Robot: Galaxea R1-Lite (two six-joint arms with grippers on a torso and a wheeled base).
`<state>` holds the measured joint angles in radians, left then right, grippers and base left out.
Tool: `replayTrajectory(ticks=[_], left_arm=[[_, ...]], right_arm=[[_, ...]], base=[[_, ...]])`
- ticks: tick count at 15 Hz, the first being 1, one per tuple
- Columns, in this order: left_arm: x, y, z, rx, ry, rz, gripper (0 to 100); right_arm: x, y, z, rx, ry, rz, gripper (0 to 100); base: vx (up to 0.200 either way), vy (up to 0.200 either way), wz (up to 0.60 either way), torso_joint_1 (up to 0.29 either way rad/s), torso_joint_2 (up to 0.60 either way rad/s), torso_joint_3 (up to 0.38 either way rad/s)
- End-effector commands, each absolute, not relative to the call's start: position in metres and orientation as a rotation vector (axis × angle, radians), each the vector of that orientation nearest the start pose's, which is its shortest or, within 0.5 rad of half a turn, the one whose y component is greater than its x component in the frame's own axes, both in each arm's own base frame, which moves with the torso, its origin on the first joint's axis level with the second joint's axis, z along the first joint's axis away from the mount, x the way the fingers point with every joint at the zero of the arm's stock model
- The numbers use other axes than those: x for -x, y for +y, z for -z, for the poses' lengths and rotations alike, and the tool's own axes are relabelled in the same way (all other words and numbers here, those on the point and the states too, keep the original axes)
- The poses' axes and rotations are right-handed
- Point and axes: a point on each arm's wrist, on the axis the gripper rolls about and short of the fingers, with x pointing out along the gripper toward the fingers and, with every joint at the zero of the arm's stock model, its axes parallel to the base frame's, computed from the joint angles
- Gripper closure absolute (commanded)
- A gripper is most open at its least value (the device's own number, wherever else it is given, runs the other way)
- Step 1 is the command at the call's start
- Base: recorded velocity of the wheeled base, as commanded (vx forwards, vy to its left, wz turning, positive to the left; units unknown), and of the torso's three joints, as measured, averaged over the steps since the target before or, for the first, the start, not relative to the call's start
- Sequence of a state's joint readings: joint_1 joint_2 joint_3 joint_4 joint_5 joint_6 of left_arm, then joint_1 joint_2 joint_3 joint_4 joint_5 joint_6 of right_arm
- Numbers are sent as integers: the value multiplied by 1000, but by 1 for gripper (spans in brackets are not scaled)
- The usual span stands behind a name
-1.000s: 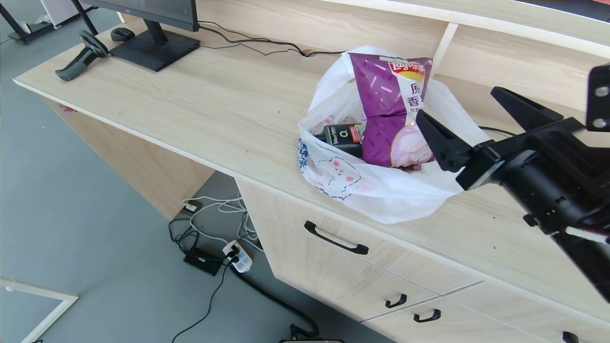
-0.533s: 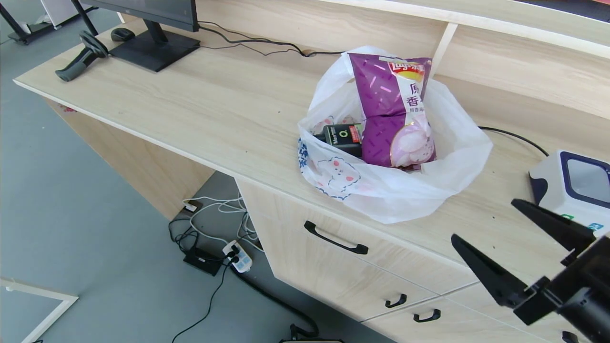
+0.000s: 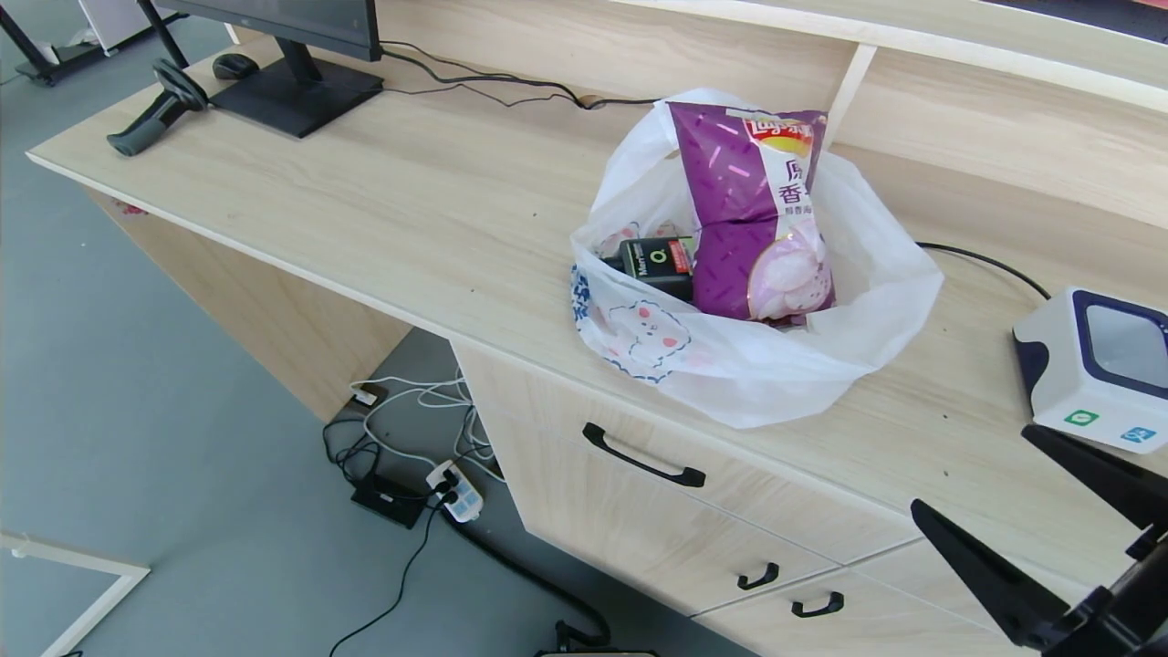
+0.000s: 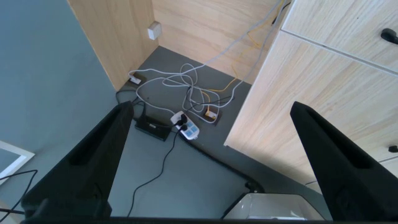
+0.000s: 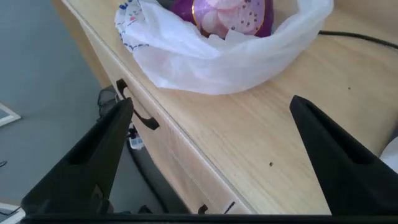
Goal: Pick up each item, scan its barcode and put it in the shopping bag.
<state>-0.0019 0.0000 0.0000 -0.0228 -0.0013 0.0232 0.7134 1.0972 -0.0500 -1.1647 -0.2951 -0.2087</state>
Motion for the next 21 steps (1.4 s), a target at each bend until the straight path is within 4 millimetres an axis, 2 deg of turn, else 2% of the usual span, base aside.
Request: replayTrajectory(ticks=[1, 3, 4, 5, 6, 8, 10, 11, 13, 15, 21], left_arm=[[23, 0, -78, -23, -23, 3, 0], [23, 0, -78, -23, -22, 3, 0], [23, 0, -78, -23, -23, 3, 0], [23, 0, -78, -23, -21, 1, 0], [23, 0, -78, -23, -22, 3, 0], [23, 0, -78, -23, -22, 3, 0], [23, 0, -78, -23, -23, 3, 0], [23, 0, -78, -23, -23, 3, 0], [23, 0, -78, -23, -22, 3, 0], [23, 0, -78, -23, -23, 3, 0], [23, 0, -78, -23, -23, 3, 0]], right_arm=[[-87, 65, -189, 106, -263, -378, 0], [-77, 57, -204, 129, -299, -370, 0], [-66, 48, -203, 154, -282, -372, 0], [-52, 36, -196, 190, -250, -375, 0], [-24, 12, -180, 225, -218, -378, 0], [19, -25, -157, 241, -171, -363, 0], [41, -44, -142, 245, -108, -371, 0], [41, -44, -138, 236, -98, -375, 0], [31, -35, -110, 242, -3, -390, 0], [26, -31, -92, 256, 63, -400, 0], [25, -30, -90, 79, 107, -430, 0]], base=[[0, 0, 0, 0, 0, 0], [0, 0, 0, 0, 0, 0], [0, 0, 0, 0, 0, 0], [0, 0, 0, 0, 0, 0], [0, 0, 0, 0, 0, 0], [0, 0, 0, 0, 0, 0], [0, 0, 0, 0, 0, 0], [0, 0, 0, 0, 0, 0], [0, 0, 0, 0, 0, 0], [0, 0, 0, 0, 0, 0], [0, 0, 0, 0, 0, 0]])
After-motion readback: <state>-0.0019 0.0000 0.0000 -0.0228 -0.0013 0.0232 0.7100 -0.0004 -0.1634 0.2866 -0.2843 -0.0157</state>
